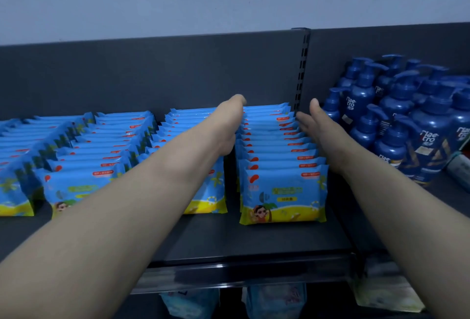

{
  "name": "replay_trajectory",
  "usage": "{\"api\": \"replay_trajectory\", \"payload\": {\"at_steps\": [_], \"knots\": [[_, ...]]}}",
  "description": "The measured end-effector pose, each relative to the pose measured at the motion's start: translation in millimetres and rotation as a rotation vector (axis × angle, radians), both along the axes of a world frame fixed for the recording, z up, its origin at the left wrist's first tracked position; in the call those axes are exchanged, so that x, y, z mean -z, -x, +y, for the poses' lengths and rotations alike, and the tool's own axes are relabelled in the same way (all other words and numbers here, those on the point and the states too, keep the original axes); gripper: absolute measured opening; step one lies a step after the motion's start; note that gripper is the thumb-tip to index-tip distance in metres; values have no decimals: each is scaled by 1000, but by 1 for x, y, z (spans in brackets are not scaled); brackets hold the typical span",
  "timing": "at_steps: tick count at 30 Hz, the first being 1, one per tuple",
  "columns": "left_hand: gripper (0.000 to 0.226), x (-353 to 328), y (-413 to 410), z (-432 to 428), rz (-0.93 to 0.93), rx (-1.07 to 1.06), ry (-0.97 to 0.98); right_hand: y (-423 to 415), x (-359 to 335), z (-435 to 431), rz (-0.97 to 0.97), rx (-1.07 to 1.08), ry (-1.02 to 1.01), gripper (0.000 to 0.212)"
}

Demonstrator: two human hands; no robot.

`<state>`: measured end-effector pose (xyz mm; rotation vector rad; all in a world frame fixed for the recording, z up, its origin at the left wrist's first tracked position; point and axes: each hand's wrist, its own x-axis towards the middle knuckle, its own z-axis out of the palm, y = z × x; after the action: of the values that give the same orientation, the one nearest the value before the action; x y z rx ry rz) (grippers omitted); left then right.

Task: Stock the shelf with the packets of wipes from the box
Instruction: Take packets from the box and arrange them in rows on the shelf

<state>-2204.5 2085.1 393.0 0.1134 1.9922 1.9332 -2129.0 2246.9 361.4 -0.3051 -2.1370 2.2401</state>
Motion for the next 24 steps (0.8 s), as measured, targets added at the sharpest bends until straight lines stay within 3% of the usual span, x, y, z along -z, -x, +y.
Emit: {"api": "replay_trajectory", "payload": {"at_steps": [3,4,6,8,9,11,14,18,24], "knots": [[28,-5,-12,-3,170,47,124,-10,0,-1,48,30,-76,66],[29,-6,-22,-9,309,117,229,-16,1,1,83,35,-112,61],[64,-3,-47,-22,677,300,535,-33,3,5,185,18,-228,60],[98,7,-74,-37,927,467,868,-54,9,9,219,-65,-448,89],[109,19,-80,-42,1011,506,1023,-64,13,9,194,-116,-569,107],[118,41,-87,-44,1148,474,1245,-78,26,10,125,-180,-731,124],[113,61,-86,-44,1302,359,1264,-79,38,5,92,-119,-857,121],[108,68,-81,-41,1375,229,1276,-71,35,-4,100,-73,-856,117],[112,71,-84,-43,1404,159,1292,-75,38,-1,85,-79,-701,116]]}}
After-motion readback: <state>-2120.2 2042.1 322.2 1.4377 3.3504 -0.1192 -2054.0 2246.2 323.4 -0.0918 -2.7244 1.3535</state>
